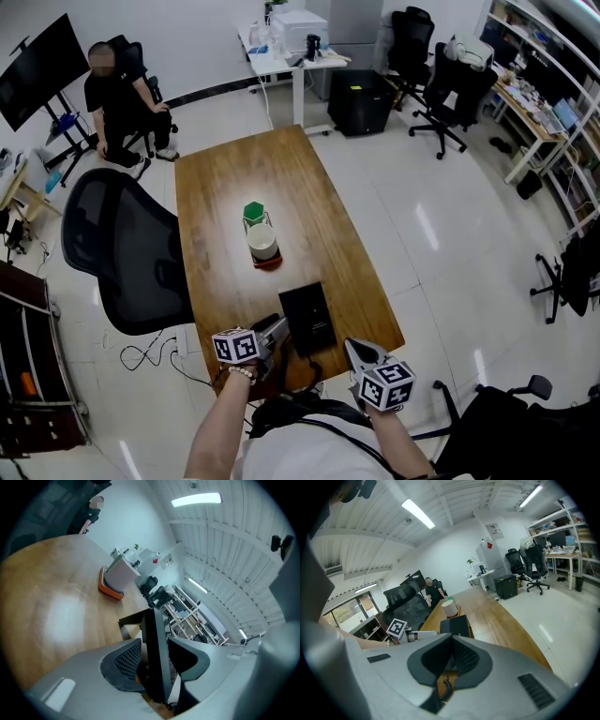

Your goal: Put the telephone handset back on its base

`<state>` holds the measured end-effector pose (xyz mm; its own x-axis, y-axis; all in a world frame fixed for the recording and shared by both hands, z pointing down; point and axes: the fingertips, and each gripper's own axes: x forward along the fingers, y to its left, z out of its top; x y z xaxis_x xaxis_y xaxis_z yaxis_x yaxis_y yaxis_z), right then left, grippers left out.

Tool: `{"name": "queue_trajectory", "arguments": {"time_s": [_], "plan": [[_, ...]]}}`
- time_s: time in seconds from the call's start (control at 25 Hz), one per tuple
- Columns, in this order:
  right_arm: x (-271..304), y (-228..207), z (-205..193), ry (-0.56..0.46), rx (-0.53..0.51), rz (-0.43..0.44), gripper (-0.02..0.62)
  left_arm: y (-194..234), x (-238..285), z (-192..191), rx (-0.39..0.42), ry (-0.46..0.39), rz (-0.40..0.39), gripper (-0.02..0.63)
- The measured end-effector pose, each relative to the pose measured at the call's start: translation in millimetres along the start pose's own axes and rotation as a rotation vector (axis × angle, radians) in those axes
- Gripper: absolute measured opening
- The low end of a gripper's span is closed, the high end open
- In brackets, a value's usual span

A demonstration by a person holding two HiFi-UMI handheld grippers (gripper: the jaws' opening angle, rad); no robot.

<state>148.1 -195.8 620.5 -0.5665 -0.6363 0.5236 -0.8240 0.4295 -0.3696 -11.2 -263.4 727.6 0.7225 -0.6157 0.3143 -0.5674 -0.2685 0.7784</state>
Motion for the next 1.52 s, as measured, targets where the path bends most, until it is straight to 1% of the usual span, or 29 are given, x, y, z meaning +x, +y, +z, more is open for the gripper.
{"name": "queue_trajectory", "arguments": {"time_s": [0.08, 0.12, 0.2, 0.28, 0.32, 0.4, 0.44, 0.52, 0.6, 0.8, 0.92, 1.0, 1.16, 1.52], "plan": [[2, 0, 1, -0.001, -0.001, 0.005, 0.0, -3, -23, 13, 0.021, -0.069, 0.045, 0.186], [3, 0, 3, -0.003, -0.003, 0.008, 0.0, -4, -37, 19, 0.039, -0.099, 0.08, 0.172], [6, 1, 6, -0.005, -0.008, 0.017, 0.0, -9, -65, 26, 0.1, -0.127, 0.163, 0.083], [10, 4, 7, -0.004, -0.019, 0.029, 0.0, -16, -92, 28, 0.167, -0.132, 0.252, 0.022], [12, 6, 8, -0.002, -0.029, 0.034, 0.0, -18, -104, 29, 0.184, -0.131, 0.304, 0.006], [16, 11, 11, -0.001, -0.052, 0.039, 0.0, -22, -125, 30, 0.192, -0.123, 0.403, 0.006], [18, 15, 13, -0.003, -0.059, 0.038, 0.0, -26, -133, 30, 0.204, -0.115, 0.44, 0.006], [18, 24, 20, -0.015, -0.067, 0.035, 0.0, -39, -143, 33, 0.26, -0.099, 0.481, 0.006], [17, 35, 28, -0.029, -0.078, 0.036, 0.0, -58, -145, 37, 0.305, -0.094, 0.476, 0.006], [8, 72, 41, -0.053, -0.109, 0.036, 0.0, -111, -138, 30, 0.344, -0.082, 0.377, 0.006], [-1, 99, 43, -0.072, -0.123, 0.039, 0.0, -129, -142, 24, 0.394, -0.069, 0.353, 0.006], [-7, 115, 43, -0.087, -0.122, 0.04, 0.0, -132, -147, 22, 0.409, -0.058, 0.342, 0.006], [-17, 136, 33, -0.103, -0.113, 0.027, 0.0, -131, -164, 20, 0.404, -0.06, 0.323, 0.006], [-37, 130, 12, -0.1, -0.088, -0.052, 0.002, -124, -181, 14, 0.393, -0.073, 0.308, 0.006]]}}
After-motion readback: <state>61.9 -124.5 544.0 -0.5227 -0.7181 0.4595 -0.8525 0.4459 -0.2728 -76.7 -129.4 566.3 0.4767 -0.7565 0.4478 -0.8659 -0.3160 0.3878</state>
